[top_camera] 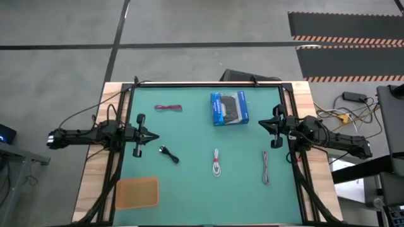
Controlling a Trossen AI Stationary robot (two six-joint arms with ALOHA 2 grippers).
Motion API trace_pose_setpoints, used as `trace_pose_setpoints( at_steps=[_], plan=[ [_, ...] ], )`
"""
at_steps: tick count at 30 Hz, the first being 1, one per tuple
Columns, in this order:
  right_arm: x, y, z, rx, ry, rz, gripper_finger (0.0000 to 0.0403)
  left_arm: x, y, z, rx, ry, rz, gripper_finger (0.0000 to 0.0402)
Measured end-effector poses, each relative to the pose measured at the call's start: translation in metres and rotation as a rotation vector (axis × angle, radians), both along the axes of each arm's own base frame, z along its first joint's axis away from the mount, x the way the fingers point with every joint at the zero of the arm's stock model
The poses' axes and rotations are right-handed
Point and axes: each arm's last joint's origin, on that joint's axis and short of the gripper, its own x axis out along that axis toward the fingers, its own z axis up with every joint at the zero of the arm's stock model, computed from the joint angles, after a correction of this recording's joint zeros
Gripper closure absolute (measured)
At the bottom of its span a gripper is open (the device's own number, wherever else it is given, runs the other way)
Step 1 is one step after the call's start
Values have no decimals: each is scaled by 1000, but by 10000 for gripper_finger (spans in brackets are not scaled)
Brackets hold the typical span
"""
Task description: Pick and place USB-C Cables
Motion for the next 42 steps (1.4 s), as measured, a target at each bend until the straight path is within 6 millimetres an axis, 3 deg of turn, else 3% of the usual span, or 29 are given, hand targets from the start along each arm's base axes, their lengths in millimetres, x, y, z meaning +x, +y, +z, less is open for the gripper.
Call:
trace_pose_setpoints(
  at_steps=[30,36,42],
  plan=[
    [0,0,0,3,-1,1,394,0,0,0,0,0,0,402],
    [0,0,0,266,-33,50,394,0,0,0,0,0,0,402],
    [0,-1,0,232,-35,9,394,0,0,0,0,0,0,402]
  ],
)
